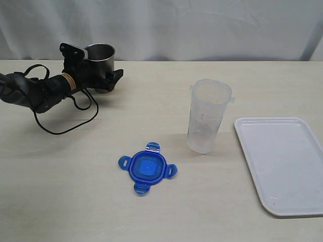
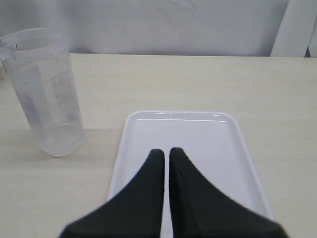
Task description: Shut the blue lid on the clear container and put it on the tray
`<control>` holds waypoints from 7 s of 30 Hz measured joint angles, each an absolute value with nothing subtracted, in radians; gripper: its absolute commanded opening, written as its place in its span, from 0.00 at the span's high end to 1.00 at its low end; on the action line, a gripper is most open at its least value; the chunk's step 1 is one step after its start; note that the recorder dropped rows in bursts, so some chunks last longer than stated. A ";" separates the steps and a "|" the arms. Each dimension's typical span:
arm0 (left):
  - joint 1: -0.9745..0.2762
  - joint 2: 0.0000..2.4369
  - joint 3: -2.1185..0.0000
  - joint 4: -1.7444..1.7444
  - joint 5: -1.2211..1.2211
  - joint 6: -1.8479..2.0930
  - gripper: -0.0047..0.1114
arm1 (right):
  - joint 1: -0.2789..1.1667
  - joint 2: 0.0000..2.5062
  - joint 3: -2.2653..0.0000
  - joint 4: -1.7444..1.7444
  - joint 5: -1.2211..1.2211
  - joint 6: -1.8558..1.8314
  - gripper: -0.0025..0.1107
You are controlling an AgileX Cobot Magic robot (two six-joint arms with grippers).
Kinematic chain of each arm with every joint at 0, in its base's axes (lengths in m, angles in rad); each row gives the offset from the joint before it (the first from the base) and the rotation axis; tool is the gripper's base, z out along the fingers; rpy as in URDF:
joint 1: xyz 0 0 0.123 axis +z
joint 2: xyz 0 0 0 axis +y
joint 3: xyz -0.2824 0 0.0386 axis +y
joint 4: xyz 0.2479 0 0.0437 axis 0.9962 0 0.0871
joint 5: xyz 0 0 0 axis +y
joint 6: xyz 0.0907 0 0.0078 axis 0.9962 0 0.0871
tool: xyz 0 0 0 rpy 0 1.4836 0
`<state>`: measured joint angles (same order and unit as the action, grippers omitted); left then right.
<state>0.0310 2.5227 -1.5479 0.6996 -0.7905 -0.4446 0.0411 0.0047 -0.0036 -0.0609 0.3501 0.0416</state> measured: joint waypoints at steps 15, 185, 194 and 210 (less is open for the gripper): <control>0.030 2.523 -1.548 0.765 -0.821 -0.470 0.08 | 0.041 0.005 -0.004 -0.061 0.350 0.042 0.94; 0.221 1.538 -0.991 -0.428 0.646 0.601 0.08 | 0.041 0.005 -0.004 -0.061 0.350 0.042 0.94; 0.006 1.562 -0.991 -0.450 0.508 0.639 0.08 | 0.041 0.005 -0.004 -0.061 0.350 0.042 0.94; -0.256 1.645 -0.991 -0.451 0.258 0.652 0.08 | 0.041 0.005 -0.004 -0.061 0.350 0.042 0.94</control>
